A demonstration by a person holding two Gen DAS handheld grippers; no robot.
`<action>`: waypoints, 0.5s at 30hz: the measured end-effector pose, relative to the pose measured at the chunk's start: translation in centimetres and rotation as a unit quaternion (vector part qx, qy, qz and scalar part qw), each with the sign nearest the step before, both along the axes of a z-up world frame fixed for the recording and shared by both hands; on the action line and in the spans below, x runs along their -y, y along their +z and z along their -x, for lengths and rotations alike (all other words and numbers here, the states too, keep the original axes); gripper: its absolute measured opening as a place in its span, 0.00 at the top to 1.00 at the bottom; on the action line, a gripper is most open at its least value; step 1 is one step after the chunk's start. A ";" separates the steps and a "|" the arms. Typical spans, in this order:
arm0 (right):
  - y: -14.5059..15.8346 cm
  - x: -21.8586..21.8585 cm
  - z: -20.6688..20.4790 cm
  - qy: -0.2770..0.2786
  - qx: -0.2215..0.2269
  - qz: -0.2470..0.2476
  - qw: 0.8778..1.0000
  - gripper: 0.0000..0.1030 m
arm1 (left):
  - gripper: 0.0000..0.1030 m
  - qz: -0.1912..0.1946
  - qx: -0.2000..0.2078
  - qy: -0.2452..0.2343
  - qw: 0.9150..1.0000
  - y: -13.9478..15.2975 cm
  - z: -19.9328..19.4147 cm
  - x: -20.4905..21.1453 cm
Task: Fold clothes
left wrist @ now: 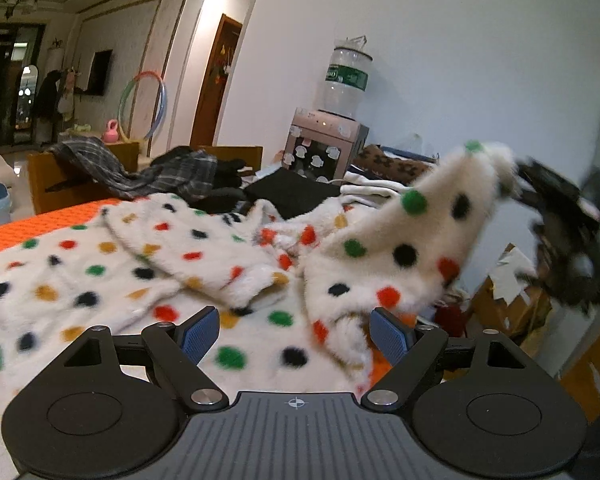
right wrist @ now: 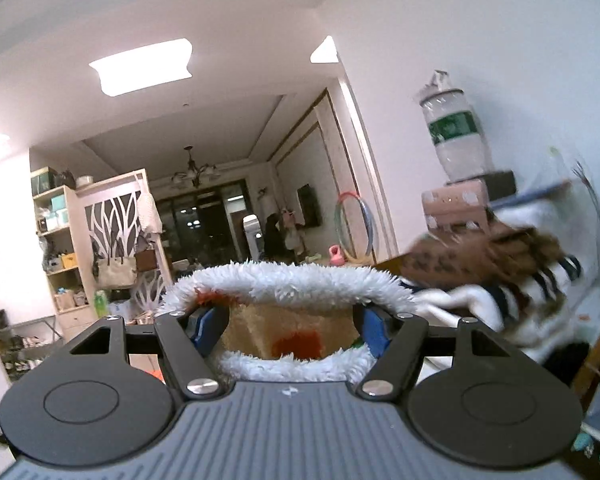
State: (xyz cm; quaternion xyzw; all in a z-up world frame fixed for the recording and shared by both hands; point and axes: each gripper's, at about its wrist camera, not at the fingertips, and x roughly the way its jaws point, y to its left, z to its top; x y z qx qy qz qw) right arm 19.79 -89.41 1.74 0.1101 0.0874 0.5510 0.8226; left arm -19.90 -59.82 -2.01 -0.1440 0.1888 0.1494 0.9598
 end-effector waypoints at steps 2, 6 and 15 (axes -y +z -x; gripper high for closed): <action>1.5 -3.5 0.6 -0.010 -0.001 0.010 1.000 0.27 | 0.18 -0.007 -0.010 0.007 1.000 0.2 2.6 -0.4; 3.9 -11.3 1.9 -0.020 0.000 0.041 0.999 0.27 | 0.18 -0.017 -0.009 0.031 0.999 1.3 7.6 -1.1; 5.0 -30.4 5.0 -0.004 0.015 0.125 0.992 0.27 | 0.17 -0.034 0.002 0.108 0.994 2.9 14.5 -5.4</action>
